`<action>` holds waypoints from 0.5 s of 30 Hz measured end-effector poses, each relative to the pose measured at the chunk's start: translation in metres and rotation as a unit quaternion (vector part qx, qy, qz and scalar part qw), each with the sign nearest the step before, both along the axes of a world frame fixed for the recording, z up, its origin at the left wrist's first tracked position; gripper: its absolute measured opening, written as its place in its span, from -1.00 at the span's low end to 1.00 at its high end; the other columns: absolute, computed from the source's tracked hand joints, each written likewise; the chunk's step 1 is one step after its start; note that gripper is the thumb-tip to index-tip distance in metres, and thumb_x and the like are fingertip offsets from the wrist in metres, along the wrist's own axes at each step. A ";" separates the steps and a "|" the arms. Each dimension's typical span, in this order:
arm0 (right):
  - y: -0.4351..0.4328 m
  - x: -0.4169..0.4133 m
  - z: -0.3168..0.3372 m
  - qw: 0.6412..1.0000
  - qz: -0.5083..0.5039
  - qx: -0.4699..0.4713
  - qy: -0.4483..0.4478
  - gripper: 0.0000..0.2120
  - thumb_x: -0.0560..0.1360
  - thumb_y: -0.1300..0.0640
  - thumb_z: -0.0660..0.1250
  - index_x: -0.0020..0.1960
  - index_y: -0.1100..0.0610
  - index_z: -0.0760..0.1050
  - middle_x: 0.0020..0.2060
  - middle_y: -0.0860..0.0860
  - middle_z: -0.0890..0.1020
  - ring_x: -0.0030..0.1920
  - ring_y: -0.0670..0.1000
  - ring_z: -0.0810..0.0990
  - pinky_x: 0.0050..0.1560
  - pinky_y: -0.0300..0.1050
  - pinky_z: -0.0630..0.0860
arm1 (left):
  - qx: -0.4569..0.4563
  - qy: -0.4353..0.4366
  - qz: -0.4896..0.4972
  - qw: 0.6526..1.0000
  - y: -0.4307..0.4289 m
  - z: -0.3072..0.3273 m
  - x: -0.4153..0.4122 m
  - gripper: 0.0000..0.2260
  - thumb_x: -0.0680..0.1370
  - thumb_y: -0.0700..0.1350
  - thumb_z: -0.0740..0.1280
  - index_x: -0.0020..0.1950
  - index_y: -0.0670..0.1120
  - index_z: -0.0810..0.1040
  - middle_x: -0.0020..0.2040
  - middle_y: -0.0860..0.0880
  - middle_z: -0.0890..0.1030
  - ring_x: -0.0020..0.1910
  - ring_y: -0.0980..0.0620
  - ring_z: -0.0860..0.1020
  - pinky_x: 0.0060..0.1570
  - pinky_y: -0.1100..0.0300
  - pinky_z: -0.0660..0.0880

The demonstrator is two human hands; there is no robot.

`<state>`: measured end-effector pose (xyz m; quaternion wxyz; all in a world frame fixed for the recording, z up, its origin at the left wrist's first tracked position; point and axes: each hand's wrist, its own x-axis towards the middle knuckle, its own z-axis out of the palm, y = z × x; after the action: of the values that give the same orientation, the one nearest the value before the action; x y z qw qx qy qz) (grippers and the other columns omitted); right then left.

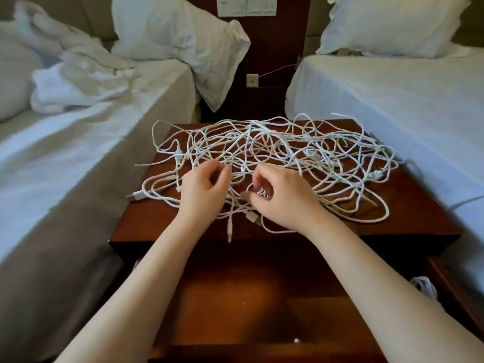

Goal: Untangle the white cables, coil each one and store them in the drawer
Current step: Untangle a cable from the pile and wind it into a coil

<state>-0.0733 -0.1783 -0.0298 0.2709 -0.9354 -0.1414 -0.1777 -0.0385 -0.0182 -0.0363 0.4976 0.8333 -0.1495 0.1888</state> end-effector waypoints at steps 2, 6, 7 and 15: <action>-0.004 -0.003 0.003 0.996 0.010 -0.065 0.056 -0.72 0.43 -0.16 0.40 -0.23 0.00 0.40 -0.29 -0.13 0.46 -0.25 -0.12 0.45 -0.27 -0.15 0.40 | 0.014 -0.025 -0.013 1.000 0.000 0.000 -0.002 -0.78 0.58 -0.16 0.29 -0.23 -0.22 0.54 -0.42 -0.13 0.49 -0.47 0.12 0.35 -0.44 0.28 0.28; -0.008 -0.006 0.004 0.994 0.019 -0.078 0.079 -0.81 0.47 -0.03 0.42 -0.21 0.01 0.46 -0.26 -0.14 0.46 -0.23 -0.11 0.45 -0.22 -0.14 0.40 | 0.075 -0.062 -0.009 0.995 0.005 -0.004 -0.003 -0.79 0.57 -0.17 0.31 -0.27 -0.16 0.51 -0.45 -0.02 0.47 -0.44 0.00 0.40 -0.45 0.31 0.28; -0.008 -0.006 0.004 0.996 0.019 -0.049 0.067 -0.83 0.50 0.00 0.39 -0.20 0.03 0.46 -0.29 -0.13 0.47 -0.28 -0.11 0.45 -0.24 -0.15 0.41 | 0.085 -0.075 -0.003 0.994 0.007 -0.004 -0.002 -0.80 0.56 -0.18 0.31 -0.28 -0.12 0.49 -0.44 0.03 0.46 -0.46 0.04 0.39 -0.44 0.35 0.27; -0.012 -0.008 0.015 0.965 0.054 0.230 -0.116 -0.90 0.64 0.17 0.15 -0.06 0.13 0.34 -0.48 -0.03 0.37 -0.51 0.01 0.33 -0.47 -0.01 0.29 | 0.110 -0.158 -0.042 0.980 0.002 -0.012 0.000 -0.52 0.51 -0.10 0.36 0.41 -0.12 0.36 0.23 0.01 0.42 0.16 0.05 0.46 0.09 0.30 0.37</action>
<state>-0.0818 -0.1907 -0.0152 0.4697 -0.8121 -0.1769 -0.2976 -0.0388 -0.0167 -0.0483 0.3805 0.8357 -0.2807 0.2793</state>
